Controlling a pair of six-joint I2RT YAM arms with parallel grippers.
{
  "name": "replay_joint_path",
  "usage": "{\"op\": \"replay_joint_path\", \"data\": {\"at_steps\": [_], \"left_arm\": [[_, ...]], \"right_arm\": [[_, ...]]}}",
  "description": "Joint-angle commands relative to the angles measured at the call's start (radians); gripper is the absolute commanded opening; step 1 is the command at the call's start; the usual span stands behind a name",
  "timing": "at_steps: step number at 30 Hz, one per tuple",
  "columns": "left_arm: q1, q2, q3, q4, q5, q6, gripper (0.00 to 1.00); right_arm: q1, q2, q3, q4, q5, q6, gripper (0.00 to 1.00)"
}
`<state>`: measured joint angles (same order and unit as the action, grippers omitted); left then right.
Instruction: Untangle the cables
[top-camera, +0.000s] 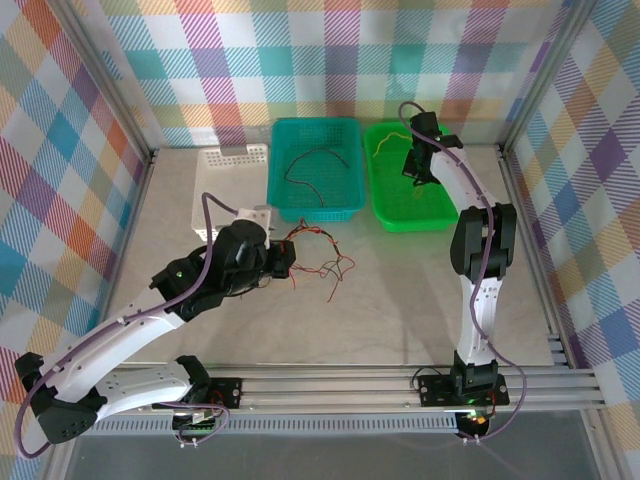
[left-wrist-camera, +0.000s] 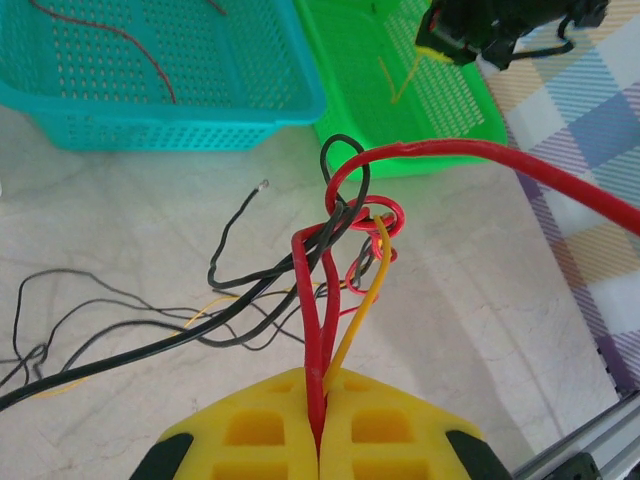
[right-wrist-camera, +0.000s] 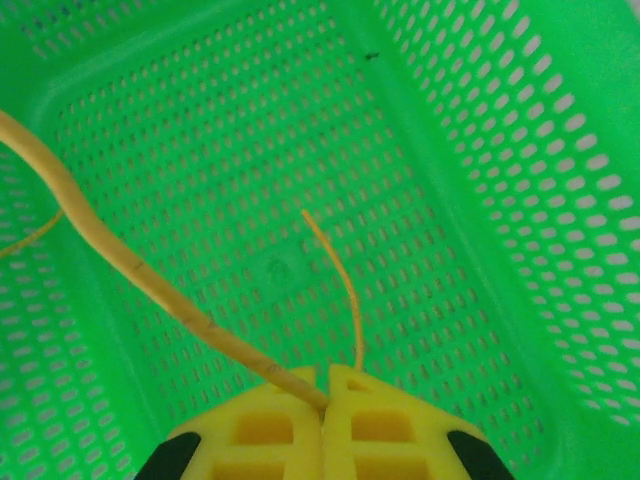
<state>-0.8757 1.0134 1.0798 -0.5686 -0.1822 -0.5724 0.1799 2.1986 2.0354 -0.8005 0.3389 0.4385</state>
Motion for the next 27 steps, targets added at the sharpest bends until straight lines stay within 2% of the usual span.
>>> {"op": "replay_joint_path", "data": {"at_steps": [1,7,11,15,18,24,27], "left_arm": [[-0.012,-0.010,-0.018,0.045,0.023,-0.021,0.00],[-0.011,-0.010,-0.021,0.035,0.030,-0.024,0.00],[-0.011,-0.017,-0.026,0.029,0.035,-0.027,0.00],[-0.011,-0.016,-0.025,0.021,0.038,-0.027,0.00],[-0.011,-0.011,-0.024,0.019,0.042,-0.027,0.00],[-0.011,-0.003,-0.012,0.013,0.054,-0.017,0.00],[-0.011,0.002,-0.011,0.023,0.066,-0.014,0.00]], "right_arm": [[0.021,0.014,0.003,-0.054,-0.025,-0.021,0.07],[0.020,0.055,0.035,-0.126,-0.015,-0.014,0.12],[0.017,0.065,0.064,-0.175,-0.016,-0.009,0.30],[0.000,0.020,0.039,-0.161,-0.052,0.010,0.41],[-0.003,0.001,0.063,-0.191,-0.055,0.008,0.45],[-0.008,-0.161,-0.011,-0.147,-0.066,-0.006,0.56],[-0.005,-0.267,-0.090,-0.101,-0.174,-0.032,0.57]]}}
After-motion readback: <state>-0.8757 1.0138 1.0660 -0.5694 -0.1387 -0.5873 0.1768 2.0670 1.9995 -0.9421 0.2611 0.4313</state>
